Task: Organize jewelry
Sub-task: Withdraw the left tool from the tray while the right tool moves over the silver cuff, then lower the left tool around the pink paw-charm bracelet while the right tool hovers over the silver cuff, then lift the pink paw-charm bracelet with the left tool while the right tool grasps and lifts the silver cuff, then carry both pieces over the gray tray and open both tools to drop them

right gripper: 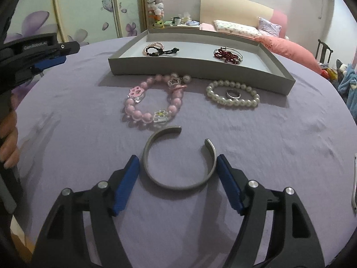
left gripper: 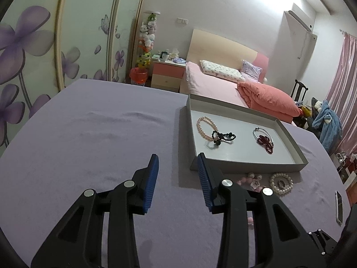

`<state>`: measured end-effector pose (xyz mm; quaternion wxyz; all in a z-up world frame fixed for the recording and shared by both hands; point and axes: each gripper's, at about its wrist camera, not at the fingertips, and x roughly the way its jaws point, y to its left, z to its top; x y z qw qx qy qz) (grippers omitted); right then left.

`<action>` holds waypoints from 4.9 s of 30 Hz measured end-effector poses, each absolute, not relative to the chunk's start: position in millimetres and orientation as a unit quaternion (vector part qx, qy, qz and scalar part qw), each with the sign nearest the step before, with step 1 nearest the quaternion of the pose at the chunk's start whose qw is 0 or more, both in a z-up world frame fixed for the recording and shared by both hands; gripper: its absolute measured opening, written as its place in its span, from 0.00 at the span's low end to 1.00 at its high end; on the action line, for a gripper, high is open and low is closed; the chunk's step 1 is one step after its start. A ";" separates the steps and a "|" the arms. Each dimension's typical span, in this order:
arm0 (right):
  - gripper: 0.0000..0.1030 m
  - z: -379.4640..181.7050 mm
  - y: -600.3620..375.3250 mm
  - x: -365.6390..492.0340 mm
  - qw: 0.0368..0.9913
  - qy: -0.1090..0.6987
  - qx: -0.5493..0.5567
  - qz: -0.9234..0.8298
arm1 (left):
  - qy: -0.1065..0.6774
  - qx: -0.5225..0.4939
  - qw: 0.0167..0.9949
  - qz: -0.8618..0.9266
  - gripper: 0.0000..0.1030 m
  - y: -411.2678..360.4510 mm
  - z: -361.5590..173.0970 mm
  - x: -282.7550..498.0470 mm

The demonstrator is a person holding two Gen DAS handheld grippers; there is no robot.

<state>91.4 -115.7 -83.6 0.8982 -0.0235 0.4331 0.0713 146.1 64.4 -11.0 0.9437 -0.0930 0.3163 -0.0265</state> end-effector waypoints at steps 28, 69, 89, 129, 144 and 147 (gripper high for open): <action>0.63 -81.0 -217.4 132.4 0.898 0.436 0.005 0.063 | 0.429 0.063 0.895 -0.102 0.23 -40.7 -62.7 168.0; 0.73 -86.3 -200.1 135.6 0.896 0.443 0.007 0.019 | 0.428 0.027 0.902 -0.053 0.30 14.7 -60.8 164.2; 0.62 -68.6 -219.1 119.9 0.920 0.389 0.033 0.028 | 0.411 -0.007 0.909 -0.065 0.23 25.7 -51.8 147.8; 0.62 27.4 -180.7 73.6 0.995 0.098 -0.008 0.023 | 0.146 0.008 0.987 -0.061 0.23 -26.0 39.1 80.4; 0.62 34.7 -178.7 81.6 0.999 0.038 -0.024 -0.002 | 0.116 0.023 0.992 -0.053 0.23 -35.8 43.2 88.5; 0.62 33.8 -178.5 84.1 0.999 0.036 -0.024 -0.004 | 0.115 0.022 0.992 -0.053 0.23 -35.3 42.3 89.8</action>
